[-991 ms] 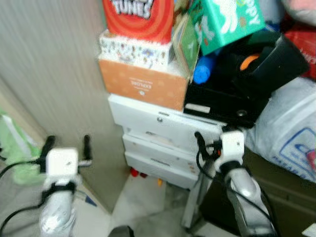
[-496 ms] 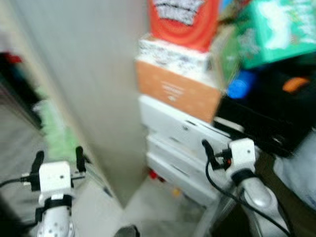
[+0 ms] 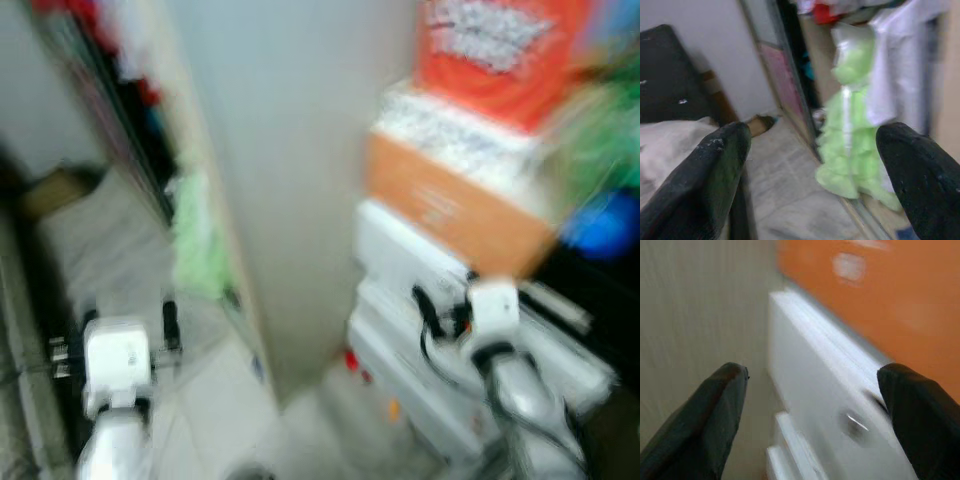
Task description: Clean up the room
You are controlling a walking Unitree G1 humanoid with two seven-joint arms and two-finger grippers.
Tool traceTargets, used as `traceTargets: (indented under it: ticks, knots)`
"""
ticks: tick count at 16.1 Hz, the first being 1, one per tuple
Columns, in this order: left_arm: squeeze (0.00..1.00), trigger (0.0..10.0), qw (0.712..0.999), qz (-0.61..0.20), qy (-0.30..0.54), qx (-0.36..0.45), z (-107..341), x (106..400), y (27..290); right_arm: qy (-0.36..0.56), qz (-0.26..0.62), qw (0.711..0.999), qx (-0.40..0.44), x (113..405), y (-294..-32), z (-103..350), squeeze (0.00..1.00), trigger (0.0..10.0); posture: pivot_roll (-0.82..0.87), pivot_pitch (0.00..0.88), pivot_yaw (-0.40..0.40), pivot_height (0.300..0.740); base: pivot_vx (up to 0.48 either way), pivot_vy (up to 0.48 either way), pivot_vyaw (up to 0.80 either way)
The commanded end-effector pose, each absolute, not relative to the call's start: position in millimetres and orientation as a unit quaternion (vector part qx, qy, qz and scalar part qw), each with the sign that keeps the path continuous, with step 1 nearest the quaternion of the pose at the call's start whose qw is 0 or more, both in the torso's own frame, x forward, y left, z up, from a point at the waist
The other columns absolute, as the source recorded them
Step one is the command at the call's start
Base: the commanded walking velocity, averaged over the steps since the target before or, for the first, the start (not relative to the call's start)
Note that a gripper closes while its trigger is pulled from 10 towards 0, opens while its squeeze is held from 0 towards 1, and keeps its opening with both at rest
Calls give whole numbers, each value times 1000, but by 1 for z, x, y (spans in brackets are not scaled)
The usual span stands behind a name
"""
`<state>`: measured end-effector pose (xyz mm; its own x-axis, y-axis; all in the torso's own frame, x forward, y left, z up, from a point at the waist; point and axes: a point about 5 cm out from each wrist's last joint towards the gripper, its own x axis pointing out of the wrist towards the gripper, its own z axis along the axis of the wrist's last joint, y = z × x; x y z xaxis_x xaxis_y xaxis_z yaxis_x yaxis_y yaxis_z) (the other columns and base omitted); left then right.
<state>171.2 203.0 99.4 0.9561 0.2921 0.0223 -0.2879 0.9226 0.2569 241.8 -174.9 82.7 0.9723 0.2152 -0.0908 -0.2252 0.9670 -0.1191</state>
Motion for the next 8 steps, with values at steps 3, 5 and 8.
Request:
traceTargets:
  ticks: [3, 5, 8]
  knots:
    - [0, 10000, 985, 132, 8, 110, 102, 175, 196, 40, 114, 991, -62, 243, -180, 84, 0, 10000, -52, 20, -17, 740, 0, 0, 452]
    - [0, 10000, 986, 127, 11, 109, 101, 176, 195, 39, 111, 991, -58, 245, -181, 85, 0, 10000, -53, 23, -18, 740, 0, 171, 0]
    - [0, 10000, 986, 123, 16, 107, 100, 177, 195, 37, 113, 991, -58, 245, -178, 87, 0, 10000, -54, 28, -17, 740, 0, 480, 0]
